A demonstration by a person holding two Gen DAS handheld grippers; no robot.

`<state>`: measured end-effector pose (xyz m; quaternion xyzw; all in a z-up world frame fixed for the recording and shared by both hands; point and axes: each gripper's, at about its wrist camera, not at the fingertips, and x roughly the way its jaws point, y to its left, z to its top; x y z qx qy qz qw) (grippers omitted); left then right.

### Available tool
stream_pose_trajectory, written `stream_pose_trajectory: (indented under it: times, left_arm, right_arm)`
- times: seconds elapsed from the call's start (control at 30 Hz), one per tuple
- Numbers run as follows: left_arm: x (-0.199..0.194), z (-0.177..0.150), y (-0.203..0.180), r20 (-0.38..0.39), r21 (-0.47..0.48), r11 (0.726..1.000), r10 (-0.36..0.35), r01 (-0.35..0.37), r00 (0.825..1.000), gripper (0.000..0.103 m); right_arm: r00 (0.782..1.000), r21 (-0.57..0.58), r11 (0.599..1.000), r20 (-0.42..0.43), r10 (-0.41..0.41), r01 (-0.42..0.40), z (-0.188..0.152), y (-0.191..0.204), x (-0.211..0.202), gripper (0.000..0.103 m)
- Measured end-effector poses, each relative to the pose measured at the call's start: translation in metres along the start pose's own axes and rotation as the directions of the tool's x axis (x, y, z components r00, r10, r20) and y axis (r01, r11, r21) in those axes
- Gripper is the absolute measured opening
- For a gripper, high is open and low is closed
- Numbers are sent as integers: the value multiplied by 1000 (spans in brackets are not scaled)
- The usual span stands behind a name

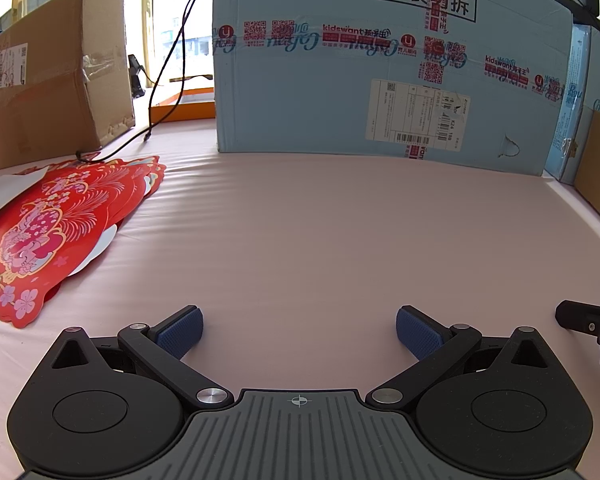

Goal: Fold shopping bag

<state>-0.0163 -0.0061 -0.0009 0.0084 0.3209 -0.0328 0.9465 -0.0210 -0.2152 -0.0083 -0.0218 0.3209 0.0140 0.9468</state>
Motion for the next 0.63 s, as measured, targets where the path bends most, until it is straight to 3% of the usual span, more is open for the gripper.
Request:
stream_pose_trajectory:
  times: [0.63]
  left_arm:
    - [-1,-1,-3,6,18,1000,-25,25,1000,103]
  right_arm:
    - [1000,0,1000,0,0,0,0,0,0,103]
